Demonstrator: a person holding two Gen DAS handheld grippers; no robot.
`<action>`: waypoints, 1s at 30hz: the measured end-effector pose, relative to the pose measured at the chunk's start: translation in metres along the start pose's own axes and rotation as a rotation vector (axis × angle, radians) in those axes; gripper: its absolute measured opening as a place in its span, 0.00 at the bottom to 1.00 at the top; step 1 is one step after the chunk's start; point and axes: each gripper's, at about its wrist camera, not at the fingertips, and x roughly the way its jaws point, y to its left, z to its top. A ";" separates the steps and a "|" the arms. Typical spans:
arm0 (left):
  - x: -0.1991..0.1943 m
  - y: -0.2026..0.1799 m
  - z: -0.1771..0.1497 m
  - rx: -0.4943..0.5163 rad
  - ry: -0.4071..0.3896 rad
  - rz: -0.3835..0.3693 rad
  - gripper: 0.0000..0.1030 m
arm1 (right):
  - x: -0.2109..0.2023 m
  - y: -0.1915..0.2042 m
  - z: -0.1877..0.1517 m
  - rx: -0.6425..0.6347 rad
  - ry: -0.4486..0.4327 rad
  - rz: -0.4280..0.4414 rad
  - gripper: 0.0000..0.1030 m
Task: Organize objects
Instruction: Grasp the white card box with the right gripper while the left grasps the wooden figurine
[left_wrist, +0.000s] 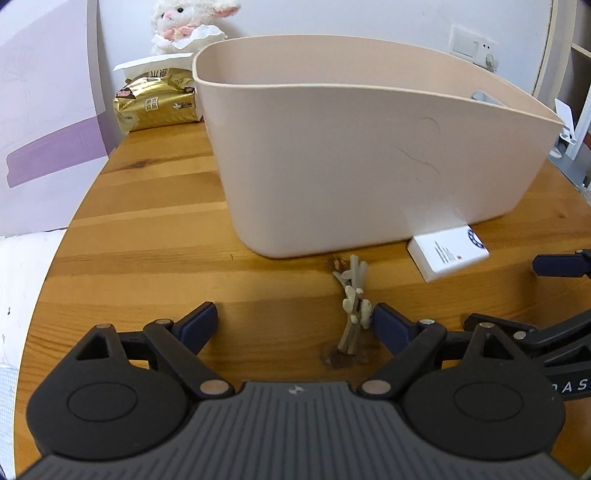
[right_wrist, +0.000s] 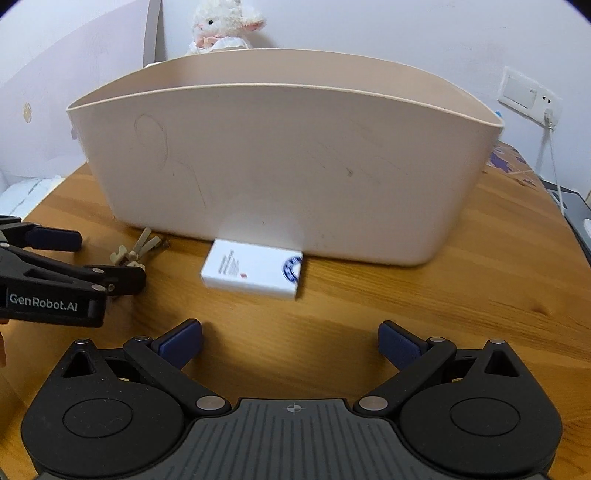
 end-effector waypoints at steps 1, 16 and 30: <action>0.001 0.001 0.001 -0.001 -0.004 0.001 0.87 | 0.002 0.001 0.002 0.001 -0.005 -0.001 1.00; 0.004 0.008 0.015 0.025 -0.009 -0.033 0.39 | 0.009 0.020 0.018 0.006 -0.087 -0.003 0.56; -0.006 0.003 0.007 0.022 -0.023 -0.044 0.14 | -0.016 0.014 0.005 0.011 -0.071 -0.034 0.56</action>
